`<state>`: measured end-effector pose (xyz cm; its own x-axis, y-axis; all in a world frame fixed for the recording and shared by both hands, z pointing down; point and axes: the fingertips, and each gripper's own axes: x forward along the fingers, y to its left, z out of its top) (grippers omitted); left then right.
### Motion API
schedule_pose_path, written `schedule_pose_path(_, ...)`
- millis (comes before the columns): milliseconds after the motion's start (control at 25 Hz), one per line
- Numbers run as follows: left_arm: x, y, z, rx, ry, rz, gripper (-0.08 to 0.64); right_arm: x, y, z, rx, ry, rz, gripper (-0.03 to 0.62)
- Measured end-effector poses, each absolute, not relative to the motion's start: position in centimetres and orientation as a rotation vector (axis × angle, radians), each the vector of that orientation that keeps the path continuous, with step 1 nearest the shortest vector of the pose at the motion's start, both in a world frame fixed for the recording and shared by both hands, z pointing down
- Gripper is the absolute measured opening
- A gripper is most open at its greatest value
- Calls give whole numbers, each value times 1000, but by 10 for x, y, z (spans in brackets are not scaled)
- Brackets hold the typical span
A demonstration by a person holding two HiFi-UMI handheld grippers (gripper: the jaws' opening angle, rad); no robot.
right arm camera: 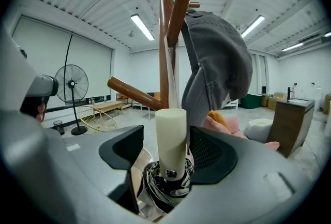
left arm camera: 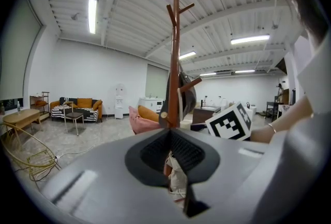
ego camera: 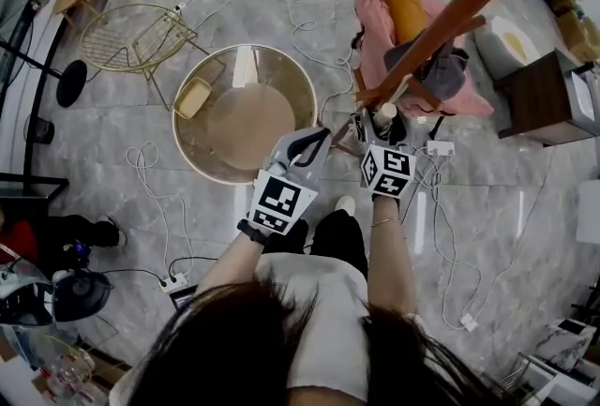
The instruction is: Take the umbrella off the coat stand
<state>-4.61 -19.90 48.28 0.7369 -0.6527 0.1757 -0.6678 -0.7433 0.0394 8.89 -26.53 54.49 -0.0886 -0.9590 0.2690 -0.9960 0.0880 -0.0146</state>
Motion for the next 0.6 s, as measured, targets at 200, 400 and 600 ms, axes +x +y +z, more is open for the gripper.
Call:
schedule_pose_path(200, -46, -199, 483, 2827, -1090, 226, 58, 98, -265, 544, 2017, -2108, 260, 169)
schedule_pose_path(400, -42, -200, 482, 2832, -1083, 224, 58, 102, -263, 544, 2022, -2101, 274, 156)
schedule_pose_path(600, -40, -199, 479, 2843, -1072, 223, 58, 102, -258, 542, 2019, -2097, 276, 155)
